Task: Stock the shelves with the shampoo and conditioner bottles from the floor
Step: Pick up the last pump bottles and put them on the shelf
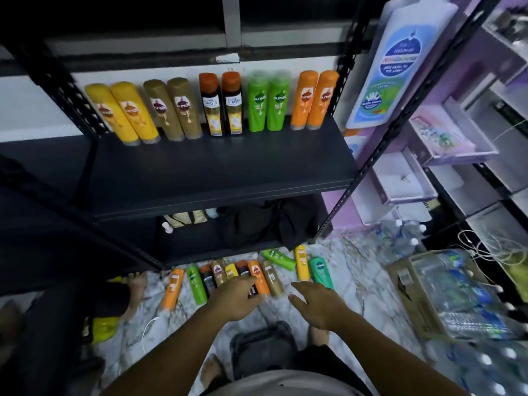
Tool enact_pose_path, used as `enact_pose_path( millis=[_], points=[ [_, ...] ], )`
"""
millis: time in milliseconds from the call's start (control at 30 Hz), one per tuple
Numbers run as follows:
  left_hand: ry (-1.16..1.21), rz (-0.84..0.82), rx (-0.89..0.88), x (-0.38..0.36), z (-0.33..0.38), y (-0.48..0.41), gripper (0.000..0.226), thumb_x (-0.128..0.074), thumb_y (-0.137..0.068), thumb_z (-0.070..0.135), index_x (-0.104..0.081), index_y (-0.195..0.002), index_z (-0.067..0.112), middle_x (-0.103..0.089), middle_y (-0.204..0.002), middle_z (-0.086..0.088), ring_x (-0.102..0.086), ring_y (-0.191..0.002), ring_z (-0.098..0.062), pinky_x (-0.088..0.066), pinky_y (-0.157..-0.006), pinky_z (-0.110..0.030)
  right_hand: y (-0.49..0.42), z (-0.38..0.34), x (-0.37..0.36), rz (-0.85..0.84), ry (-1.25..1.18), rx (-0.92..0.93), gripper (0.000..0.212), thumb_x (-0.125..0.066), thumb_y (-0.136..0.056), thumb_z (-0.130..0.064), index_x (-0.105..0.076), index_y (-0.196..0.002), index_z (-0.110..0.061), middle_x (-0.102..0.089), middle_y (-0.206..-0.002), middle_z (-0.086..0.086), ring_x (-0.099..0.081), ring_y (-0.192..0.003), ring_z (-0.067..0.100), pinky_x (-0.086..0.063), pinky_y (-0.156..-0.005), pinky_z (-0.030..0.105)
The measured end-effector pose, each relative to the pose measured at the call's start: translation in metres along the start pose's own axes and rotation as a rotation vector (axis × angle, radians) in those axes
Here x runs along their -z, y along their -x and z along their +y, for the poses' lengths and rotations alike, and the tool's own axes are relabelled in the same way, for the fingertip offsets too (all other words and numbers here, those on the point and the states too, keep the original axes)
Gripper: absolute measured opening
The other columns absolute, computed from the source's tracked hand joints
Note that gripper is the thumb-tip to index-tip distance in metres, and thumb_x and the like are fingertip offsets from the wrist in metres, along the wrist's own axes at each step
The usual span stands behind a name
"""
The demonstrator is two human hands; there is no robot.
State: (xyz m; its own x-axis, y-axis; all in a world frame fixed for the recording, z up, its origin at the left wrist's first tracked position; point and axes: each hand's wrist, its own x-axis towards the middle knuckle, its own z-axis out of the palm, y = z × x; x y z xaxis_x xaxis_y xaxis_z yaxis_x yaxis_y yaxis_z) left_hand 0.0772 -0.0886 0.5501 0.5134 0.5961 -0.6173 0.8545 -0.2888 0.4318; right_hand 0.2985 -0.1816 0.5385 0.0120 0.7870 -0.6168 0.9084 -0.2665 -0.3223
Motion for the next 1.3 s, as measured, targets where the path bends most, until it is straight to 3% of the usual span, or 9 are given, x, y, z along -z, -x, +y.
enact_pose_path(
  millis=[200, 467, 733, 833, 1000, 1167, 1300],
  points=[
    [-0.059, -0.052, 0.002, -0.011, -0.013, 0.000, 0.058, -0.047, -0.103, 0.053, -0.049, -0.143, 0.011, -0.052, -0.146, -0.012, -0.052, -0.130, -0.030, -0.044, -0.099, -0.038, 0.004, 0.005, -0.015, -0.036, -0.024, -0.088, 0.062, -0.030, -0.104, -0.058, -0.029, -0.158, -0.028, -0.032, -0.164, -0.002, -0.032, -0.148, 0.024, -0.027, -0.120, 0.043],
    [-0.152, -0.105, -0.140, -0.017, -0.011, -0.015, 0.068, -0.043, -0.102, 0.056, -0.024, -0.160, 0.025, -0.032, -0.163, -0.004, -0.024, -0.151, -0.028, -0.036, -0.115, -0.043, 0.018, 0.005, -0.029, -0.002, -0.058, -0.231, 0.063, -0.026, -0.103, -0.061, -0.021, -0.160, -0.035, -0.025, -0.166, -0.003, -0.024, -0.151, 0.026, -0.021, -0.120, 0.049],
    [-0.194, -0.174, -0.246, -0.030, 0.025, -0.056, 0.078, -0.044, -0.097, 0.064, -0.022, -0.161, 0.027, -0.026, -0.166, -0.001, -0.026, -0.150, -0.024, -0.034, -0.116, -0.045, 0.036, 0.033, -0.025, 0.038, -0.134, -0.377, 0.064, -0.026, -0.101, -0.064, -0.019, -0.159, -0.038, -0.024, -0.166, 0.000, -0.025, -0.150, 0.029, -0.023, -0.119, 0.051],
    [-0.214, -0.164, -0.237, -0.037, 0.056, -0.077, 0.079, -0.044, -0.098, 0.064, -0.020, -0.162, 0.026, -0.022, -0.168, -0.003, -0.022, -0.153, -0.024, -0.030, -0.119, -0.045, 0.031, 0.065, -0.015, 0.036, -0.131, -0.376, 0.063, -0.026, -0.102, -0.063, -0.019, -0.159, -0.038, -0.026, -0.166, 0.000, -0.027, -0.149, 0.030, -0.024, -0.118, 0.052],
    [-0.104, -0.195, -0.174, -0.056, 0.103, -0.131, 0.080, -0.048, -0.097, 0.062, -0.023, -0.162, 0.023, -0.026, -0.166, -0.003, -0.044, -0.141, -0.023, -0.040, -0.113, -0.042, 0.000, 0.140, -0.005, -0.008, -0.179, -0.345, 0.062, -0.027, -0.101, -0.063, -0.020, -0.159, -0.039, -0.031, -0.163, -0.001, -0.031, -0.147, 0.030, -0.028, -0.116, 0.051],
    [0.080, -0.199, -0.043, -0.096, 0.126, -0.208, 0.076, -0.052, -0.099, 0.055, -0.027, -0.161, 0.020, -0.032, -0.164, -0.005, -0.036, -0.147, -0.023, -0.033, -0.119, -0.038, -0.058, 0.225, -0.025, -0.121, -0.079, -0.288, 0.061, -0.028, -0.101, -0.061, -0.022, -0.157, -0.039, -0.041, -0.156, 0.002, -0.043, -0.138, 0.031, -0.038, -0.110, 0.047],
    [0.158, -0.189, 0.001, -0.161, 0.112, -0.294, 0.071, -0.053, -0.099, 0.053, -0.030, -0.159, 0.023, -0.033, -0.163, -0.002, -0.033, -0.149, -0.021, -0.031, -0.118, -0.032, -0.135, 0.290, -0.069, -0.204, 0.002, -0.233, 0.060, -0.027, -0.102, -0.059, -0.018, -0.158, -0.039, -0.036, -0.159, 0.002, -0.042, -0.139, 0.030, -0.036, -0.111, 0.048]
  ],
)
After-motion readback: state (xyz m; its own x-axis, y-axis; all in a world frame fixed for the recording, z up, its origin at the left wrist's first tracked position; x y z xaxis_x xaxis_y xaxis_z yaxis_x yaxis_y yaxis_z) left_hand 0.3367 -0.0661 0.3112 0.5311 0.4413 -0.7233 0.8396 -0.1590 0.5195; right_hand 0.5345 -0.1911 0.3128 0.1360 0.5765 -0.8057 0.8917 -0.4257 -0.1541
